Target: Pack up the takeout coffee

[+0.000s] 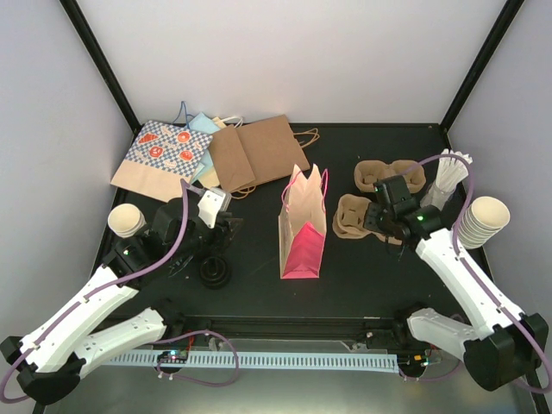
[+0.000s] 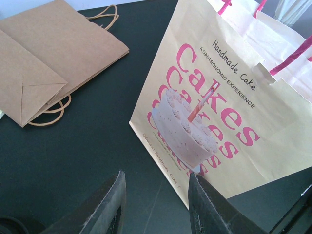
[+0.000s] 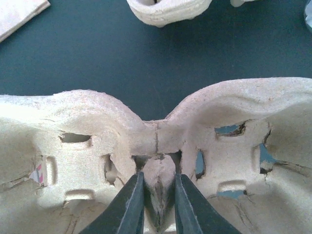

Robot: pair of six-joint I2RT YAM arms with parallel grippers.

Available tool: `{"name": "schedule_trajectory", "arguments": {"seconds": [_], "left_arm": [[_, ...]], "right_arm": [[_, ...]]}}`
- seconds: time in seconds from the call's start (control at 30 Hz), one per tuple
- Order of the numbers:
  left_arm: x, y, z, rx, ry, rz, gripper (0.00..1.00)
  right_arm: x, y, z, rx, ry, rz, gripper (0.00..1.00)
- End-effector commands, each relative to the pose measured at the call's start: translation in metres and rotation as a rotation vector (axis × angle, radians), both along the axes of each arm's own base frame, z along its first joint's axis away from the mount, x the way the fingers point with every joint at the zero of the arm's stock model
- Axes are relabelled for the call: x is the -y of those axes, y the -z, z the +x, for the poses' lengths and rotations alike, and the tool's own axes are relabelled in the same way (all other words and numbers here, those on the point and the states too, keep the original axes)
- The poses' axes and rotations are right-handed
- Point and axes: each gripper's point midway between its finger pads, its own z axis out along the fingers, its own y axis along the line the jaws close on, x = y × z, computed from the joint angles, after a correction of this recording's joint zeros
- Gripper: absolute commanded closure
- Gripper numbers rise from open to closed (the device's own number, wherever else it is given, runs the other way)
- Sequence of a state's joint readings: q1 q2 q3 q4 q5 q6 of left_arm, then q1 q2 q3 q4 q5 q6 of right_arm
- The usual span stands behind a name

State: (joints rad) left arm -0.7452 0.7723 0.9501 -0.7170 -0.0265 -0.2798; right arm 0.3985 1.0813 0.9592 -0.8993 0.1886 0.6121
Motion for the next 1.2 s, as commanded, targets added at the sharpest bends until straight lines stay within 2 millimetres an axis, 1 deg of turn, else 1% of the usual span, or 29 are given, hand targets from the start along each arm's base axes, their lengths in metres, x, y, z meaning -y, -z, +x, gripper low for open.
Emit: {"name": "schedule_trajectory", "arguments": {"seconds": [0.0,0.13,0.23,0.3,0.33,0.43,0.5,0.57,0.6,0.7,0.77,0.87,1.03,1.17], "left_arm": [[-0.003,-0.020,0.002,0.041,-0.010,-0.017,0.62],[-0.001,-0.020,0.003,0.039,-0.006,-0.018,0.62],[-0.001,-0.020,0.003,0.038,-0.005,-0.017,0.62],[0.000,-0.021,0.004,0.039,-0.005,-0.017,0.62],[0.000,-0.020,0.003,0.038,-0.003,-0.016,0.62],[0.000,-0.020,0.002,0.034,-0.002,-0.021,0.62],[0.000,-0.020,0.000,0.029,0.004,-0.029,0.62],[0.000,-0.018,-0.001,0.024,0.008,-0.038,0.62],[0.000,-0.017,-0.002,0.021,0.007,-0.040,0.62],[-0.001,-0.014,-0.003,0.016,0.005,-0.039,0.62],[-0.001,-0.012,-0.003,0.013,0.005,-0.038,0.62],[0.000,-0.013,-0.003,0.014,0.008,-0.040,0.62],[0.000,-0.014,-0.003,0.017,0.007,-0.043,0.62],[0.001,-0.015,-0.002,0.019,0.009,-0.045,0.62]], "right_arm": [[-0.002,-0.026,0.004,0.095,0.034,0.071,0.79],[-0.008,-0.027,0.001,0.116,0.061,0.161,0.78],[-0.015,-0.026,0.000,0.132,0.072,0.243,0.73],[-0.019,-0.020,0.001,0.126,0.072,0.311,0.73],[-0.022,-0.017,0.001,0.120,0.065,0.349,0.74],[-0.026,-0.011,0.001,0.102,0.066,0.461,0.76],[-0.028,-0.009,0.002,0.111,0.066,0.527,0.81],[-0.030,-0.006,0.002,0.114,0.058,0.576,0.81],[-0.030,-0.003,0.001,0.108,0.059,0.583,0.83],[-0.028,0.005,0.000,0.078,0.058,0.549,0.90],[-0.025,0.010,-0.001,0.053,0.054,0.511,0.91],[-0.021,0.009,0.000,0.044,0.036,0.458,0.91],[0.001,-0.004,0.009,0.097,0.070,0.324,0.89],[0.015,-0.013,0.026,0.138,0.098,0.225,0.89]]}}
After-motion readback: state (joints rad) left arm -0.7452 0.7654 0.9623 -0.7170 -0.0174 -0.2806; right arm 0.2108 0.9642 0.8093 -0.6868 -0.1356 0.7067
